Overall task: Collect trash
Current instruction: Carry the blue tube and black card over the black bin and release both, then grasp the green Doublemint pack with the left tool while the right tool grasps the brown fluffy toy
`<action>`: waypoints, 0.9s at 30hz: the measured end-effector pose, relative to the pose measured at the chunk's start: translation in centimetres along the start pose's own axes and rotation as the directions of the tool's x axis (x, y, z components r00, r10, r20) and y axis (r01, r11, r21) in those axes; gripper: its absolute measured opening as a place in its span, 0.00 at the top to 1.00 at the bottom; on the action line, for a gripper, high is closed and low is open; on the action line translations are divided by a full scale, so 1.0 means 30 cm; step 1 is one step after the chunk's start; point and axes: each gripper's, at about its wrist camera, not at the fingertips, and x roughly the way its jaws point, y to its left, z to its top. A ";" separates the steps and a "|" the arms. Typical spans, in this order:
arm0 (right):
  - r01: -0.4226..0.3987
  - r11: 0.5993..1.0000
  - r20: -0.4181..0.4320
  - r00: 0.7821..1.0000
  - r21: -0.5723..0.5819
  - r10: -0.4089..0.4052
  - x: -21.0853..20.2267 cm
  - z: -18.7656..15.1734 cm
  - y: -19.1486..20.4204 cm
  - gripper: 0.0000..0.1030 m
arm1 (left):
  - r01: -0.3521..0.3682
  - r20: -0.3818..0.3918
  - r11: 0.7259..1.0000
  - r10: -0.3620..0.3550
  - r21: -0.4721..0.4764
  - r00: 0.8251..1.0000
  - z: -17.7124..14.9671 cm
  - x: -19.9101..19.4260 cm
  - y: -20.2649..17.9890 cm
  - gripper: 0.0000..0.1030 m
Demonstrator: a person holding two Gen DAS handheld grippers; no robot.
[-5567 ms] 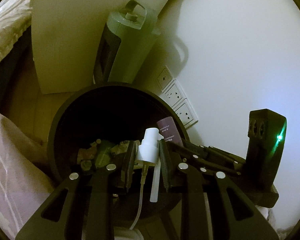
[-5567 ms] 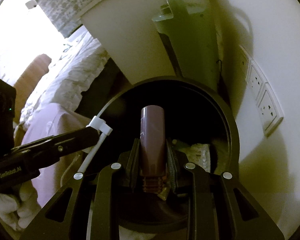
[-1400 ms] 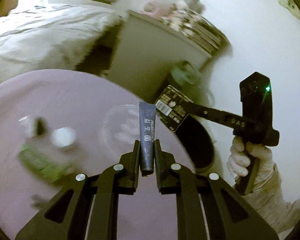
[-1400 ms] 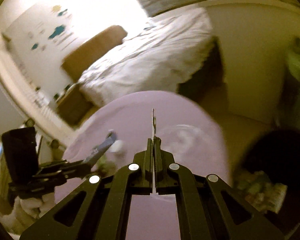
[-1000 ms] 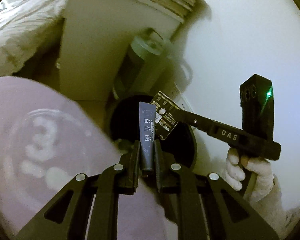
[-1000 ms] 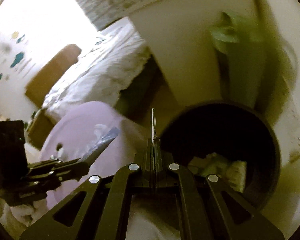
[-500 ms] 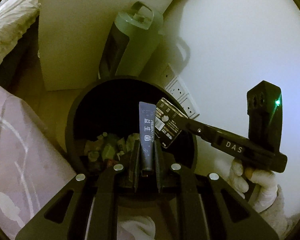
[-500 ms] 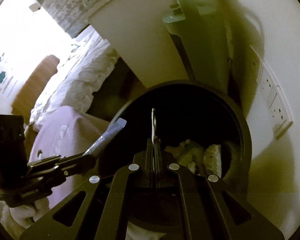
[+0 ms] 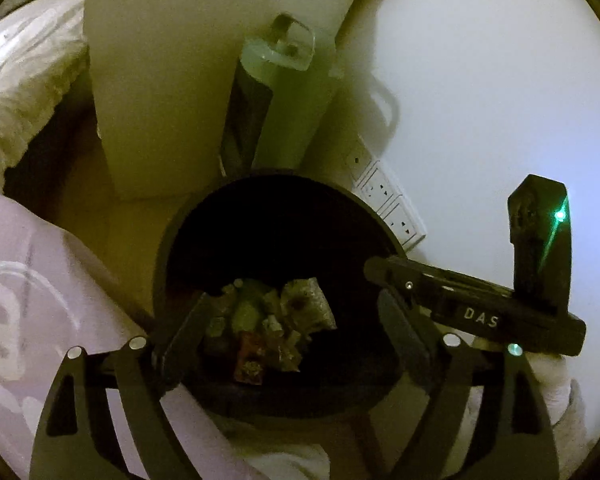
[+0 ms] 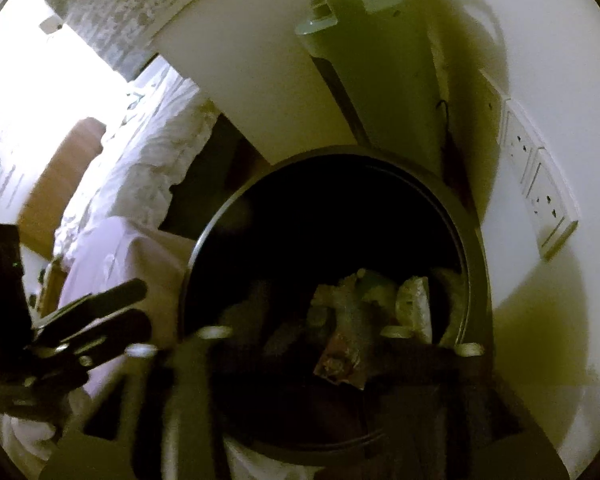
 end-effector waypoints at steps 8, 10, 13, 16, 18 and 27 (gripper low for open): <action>-0.038 0.998 -0.026 0.999 -0.051 0.037 0.020 -0.038 0.121 0.48 | -0.033 0.077 0.996 0.040 -0.081 0.996 -0.055 -0.174 0.105 0.17; -0.057 0.995 -0.038 0.998 -0.079 0.054 0.033 -0.048 0.182 0.48 | -0.050 0.099 0.991 0.062 -0.121 0.993 -0.081 -0.223 0.154 0.17; -0.091 0.987 -0.063 0.995 -0.132 0.083 0.052 -0.064 0.292 0.48 | -0.086 0.133 0.974 0.115 -0.209 0.984 -0.141 -0.328 0.260 0.17; -0.137 0.971 -0.100 0.988 -0.195 0.119 0.076 -0.086 0.418 0.48 | -0.128 0.165 0.945 0.184 -0.300 0.969 -0.211 -0.452 0.375 0.17; -0.174 0.958 -0.127 0.981 -0.229 0.148 0.091 -0.098 0.497 0.48 | -0.158 0.181 0.920 0.235 -0.360 0.955 -0.267 -0.548 0.464 0.17; -0.342 0.860 -0.311 0.922 -0.380 0.230 0.180 -0.287 0.921 0.48 | -0.252 0.096 0.787 0.365 -0.562 0.926 -0.475 -0.748 0.802 0.18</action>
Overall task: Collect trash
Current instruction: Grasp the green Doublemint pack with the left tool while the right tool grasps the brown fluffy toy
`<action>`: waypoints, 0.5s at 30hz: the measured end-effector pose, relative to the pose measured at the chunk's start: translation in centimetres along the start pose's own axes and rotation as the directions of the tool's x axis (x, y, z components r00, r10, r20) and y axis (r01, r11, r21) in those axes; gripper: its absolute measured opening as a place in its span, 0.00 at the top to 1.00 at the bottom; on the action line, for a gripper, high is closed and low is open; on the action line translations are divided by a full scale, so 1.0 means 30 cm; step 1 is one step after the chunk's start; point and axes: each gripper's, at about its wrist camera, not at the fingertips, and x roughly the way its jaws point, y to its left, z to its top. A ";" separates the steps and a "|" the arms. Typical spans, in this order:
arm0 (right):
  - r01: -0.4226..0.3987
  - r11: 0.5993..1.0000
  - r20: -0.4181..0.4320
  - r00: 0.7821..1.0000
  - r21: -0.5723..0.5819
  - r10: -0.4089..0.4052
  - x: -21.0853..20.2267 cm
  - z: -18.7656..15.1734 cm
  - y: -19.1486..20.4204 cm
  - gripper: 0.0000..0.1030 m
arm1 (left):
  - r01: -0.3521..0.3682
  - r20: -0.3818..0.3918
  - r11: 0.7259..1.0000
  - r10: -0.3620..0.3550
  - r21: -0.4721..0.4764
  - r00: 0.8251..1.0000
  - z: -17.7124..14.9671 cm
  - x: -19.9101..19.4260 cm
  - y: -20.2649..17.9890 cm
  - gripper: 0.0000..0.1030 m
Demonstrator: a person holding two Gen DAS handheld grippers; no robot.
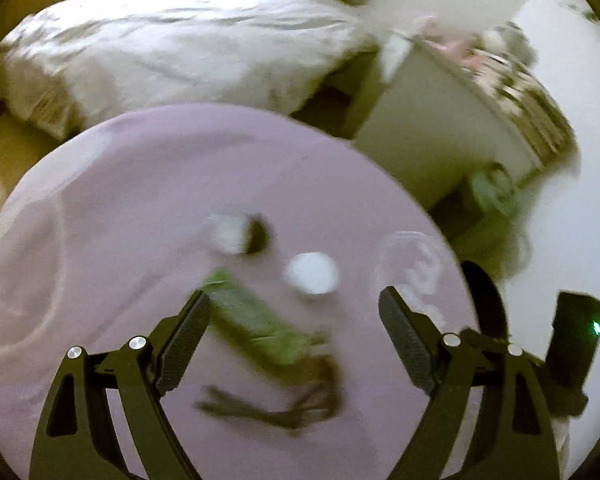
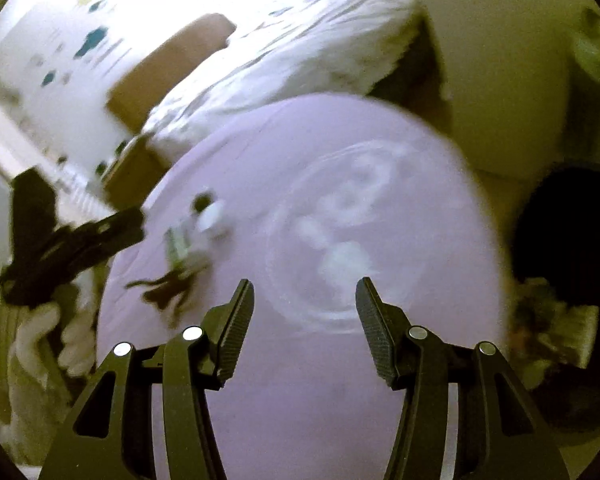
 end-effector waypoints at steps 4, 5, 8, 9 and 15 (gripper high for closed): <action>-0.052 0.997 -0.067 0.997 -0.049 0.049 0.097 -0.013 0.145 0.48 | -0.001 -0.026 0.999 0.000 -0.043 1.000 -0.012 0.015 0.071 0.18; -0.060 0.997 -0.077 0.995 -0.056 0.055 0.111 -0.016 0.166 0.48 | 0.002 -0.036 0.999 -0.004 -0.049 0.999 -0.013 0.025 0.075 0.18; -0.087 0.994 -0.112 0.991 -0.063 0.080 0.155 -0.026 0.229 0.47 | 0.009 -0.056 0.998 -0.012 -0.060 0.998 -0.025 0.049 0.077 0.18; -0.093 0.994 -0.119 0.989 -0.060 0.086 0.169 -0.026 0.246 0.40 | 0.006 -0.063 0.998 -0.010 -0.063 0.998 -0.020 0.065 0.073 0.18; -0.130 0.991 -0.137 0.982 0.002 0.129 0.222 -0.020 0.299 0.37 | -0.048 -0.038 0.997 0.046 -0.054 0.998 -0.027 0.102 0.060 0.34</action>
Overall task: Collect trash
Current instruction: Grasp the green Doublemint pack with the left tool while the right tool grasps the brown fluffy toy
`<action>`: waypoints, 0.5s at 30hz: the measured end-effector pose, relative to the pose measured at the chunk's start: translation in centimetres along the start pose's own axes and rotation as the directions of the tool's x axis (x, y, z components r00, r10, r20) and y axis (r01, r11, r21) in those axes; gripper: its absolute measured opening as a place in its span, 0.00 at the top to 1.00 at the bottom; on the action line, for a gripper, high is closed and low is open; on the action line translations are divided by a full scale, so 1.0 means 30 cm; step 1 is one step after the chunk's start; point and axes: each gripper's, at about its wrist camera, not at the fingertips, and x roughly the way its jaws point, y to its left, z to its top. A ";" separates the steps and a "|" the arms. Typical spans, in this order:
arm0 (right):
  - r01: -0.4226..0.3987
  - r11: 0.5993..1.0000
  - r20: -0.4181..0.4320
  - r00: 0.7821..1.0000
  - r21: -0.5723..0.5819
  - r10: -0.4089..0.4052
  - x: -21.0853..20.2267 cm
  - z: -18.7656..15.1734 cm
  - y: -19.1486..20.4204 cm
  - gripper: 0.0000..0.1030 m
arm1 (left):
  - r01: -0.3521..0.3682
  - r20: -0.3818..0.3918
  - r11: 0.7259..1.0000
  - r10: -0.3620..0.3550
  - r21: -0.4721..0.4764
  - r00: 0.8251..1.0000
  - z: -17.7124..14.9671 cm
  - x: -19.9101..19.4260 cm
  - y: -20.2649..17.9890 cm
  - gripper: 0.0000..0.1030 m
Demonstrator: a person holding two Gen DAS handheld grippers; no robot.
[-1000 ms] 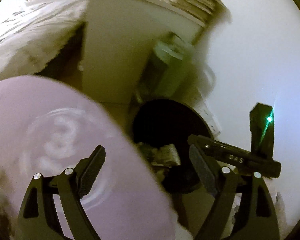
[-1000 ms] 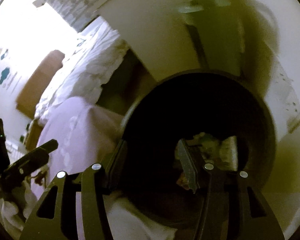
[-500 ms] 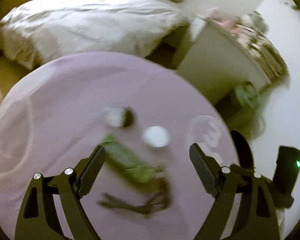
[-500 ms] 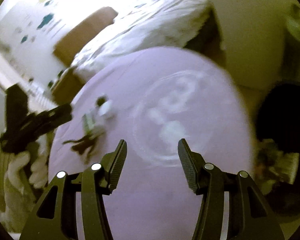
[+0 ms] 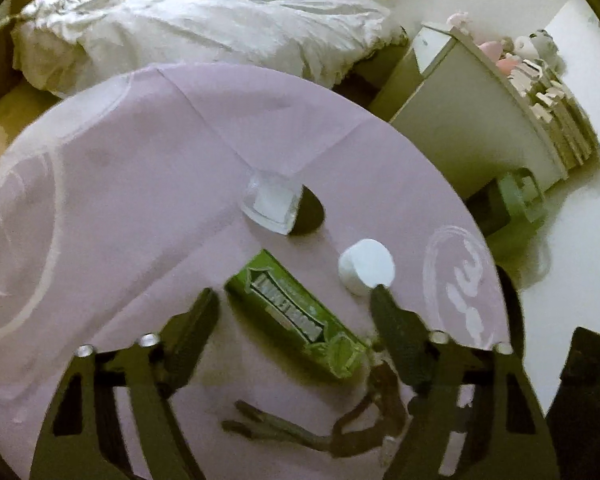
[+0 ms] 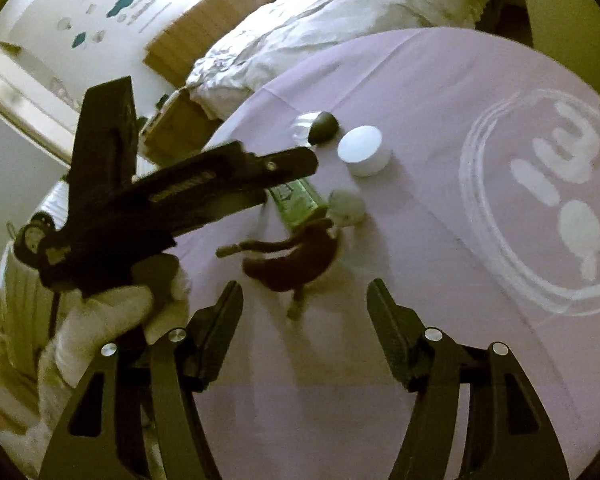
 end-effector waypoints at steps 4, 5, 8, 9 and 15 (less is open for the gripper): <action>-0.016 1.000 -0.005 1.000 0.025 0.017 0.023 0.017 0.001 0.37 | -0.019 0.020 1.000 0.019 0.016 1.000 0.002 -0.012 0.042 0.55; -0.019 0.999 -0.004 1.000 0.031 0.019 0.032 0.024 0.005 0.37 | -0.013 0.022 1.000 0.013 0.022 1.000 0.001 -0.017 0.051 0.55; -0.015 0.999 0.006 1.000 0.039 0.015 0.052 0.035 0.003 0.40 | -0.026 0.027 0.998 0.025 0.049 0.999 -0.011 -0.032 0.069 0.56; -0.011 0.999 0.007 1.000 0.039 0.011 0.059 0.039 0.003 0.45 | -0.025 0.028 0.998 0.024 0.052 0.999 -0.014 -0.035 0.075 0.56; -0.039 0.999 0.010 0.999 0.001 0.039 0.066 0.039 0.016 0.60 | 0.000 0.021 0.999 -0.001 0.054 1.000 -0.033 -0.068 0.127 0.56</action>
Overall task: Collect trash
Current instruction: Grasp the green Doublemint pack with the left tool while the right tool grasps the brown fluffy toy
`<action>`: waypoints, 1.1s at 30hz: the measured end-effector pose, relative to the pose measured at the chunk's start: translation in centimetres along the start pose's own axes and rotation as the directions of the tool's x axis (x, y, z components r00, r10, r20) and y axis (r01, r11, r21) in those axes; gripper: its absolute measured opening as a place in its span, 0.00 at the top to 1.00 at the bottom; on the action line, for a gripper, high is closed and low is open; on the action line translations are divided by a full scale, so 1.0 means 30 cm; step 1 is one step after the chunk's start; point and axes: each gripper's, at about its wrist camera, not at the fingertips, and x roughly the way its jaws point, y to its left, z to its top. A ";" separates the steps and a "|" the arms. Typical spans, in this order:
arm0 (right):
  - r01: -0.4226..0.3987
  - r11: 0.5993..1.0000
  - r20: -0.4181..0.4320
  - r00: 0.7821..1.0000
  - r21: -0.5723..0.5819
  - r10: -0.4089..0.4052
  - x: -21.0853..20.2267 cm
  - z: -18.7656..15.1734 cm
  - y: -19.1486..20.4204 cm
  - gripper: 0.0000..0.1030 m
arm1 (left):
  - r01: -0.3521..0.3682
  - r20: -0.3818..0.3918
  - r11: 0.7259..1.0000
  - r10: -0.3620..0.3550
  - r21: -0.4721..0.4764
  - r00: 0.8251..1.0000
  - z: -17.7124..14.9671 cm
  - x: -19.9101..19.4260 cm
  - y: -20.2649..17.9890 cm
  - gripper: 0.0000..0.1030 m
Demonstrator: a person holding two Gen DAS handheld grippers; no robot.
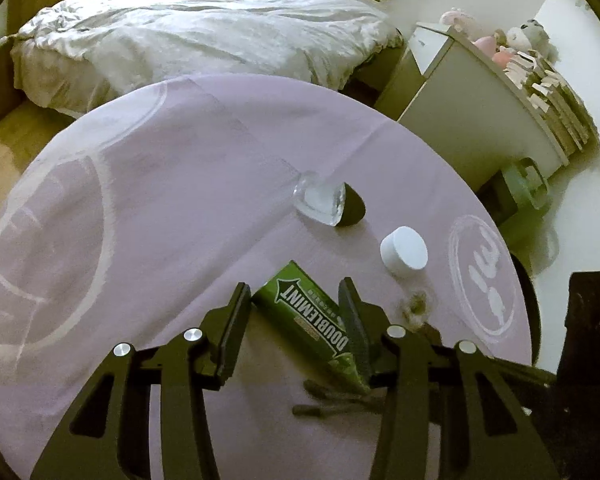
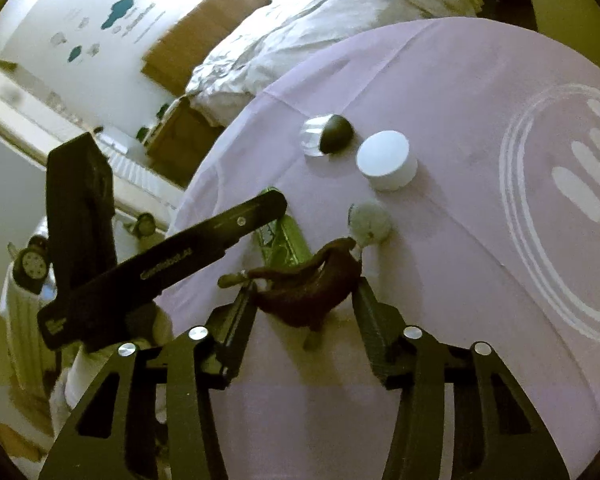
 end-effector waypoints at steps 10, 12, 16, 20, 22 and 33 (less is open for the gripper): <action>0.006 0.999 0.056 0.998 -0.032 -0.004 -0.100 -0.006 -0.025 0.71 | 0.016 -0.021 0.999 -0.017 -0.028 1.000 -0.059 -0.033 -0.019 0.43; 0.021 0.999 0.060 0.998 -0.041 -0.018 -0.122 -0.003 -0.033 0.72 | 0.009 -0.018 1.000 -0.009 -0.024 1.000 -0.059 -0.028 -0.032 0.42; 0.042 0.997 0.056 0.998 -0.057 -0.039 -0.144 0.005 -0.049 0.72 | 0.046 -0.014 0.994 -0.048 -0.102 0.999 -0.032 -0.012 -0.025 0.41; 0.048 0.996 0.064 0.997 -0.070 -0.044 -0.175 0.003 -0.051 0.73 | 0.052 -0.024 0.992 -0.055 -0.117 0.998 -0.005 0.011 -0.041 0.39; 0.044 0.997 0.076 0.996 -0.071 -0.039 -0.194 0.003 -0.054 0.74 | 0.015 -0.018 0.996 -0.016 -0.086 1.000 0.004 0.023 -0.062 0.40; 0.074 0.992 0.097 0.993 -0.104 -0.064 -0.237 -0.021 -0.032 0.77 | -0.140 -0.029 0.974 0.147 0.176 0.989 0.033 0.060 -0.109 0.61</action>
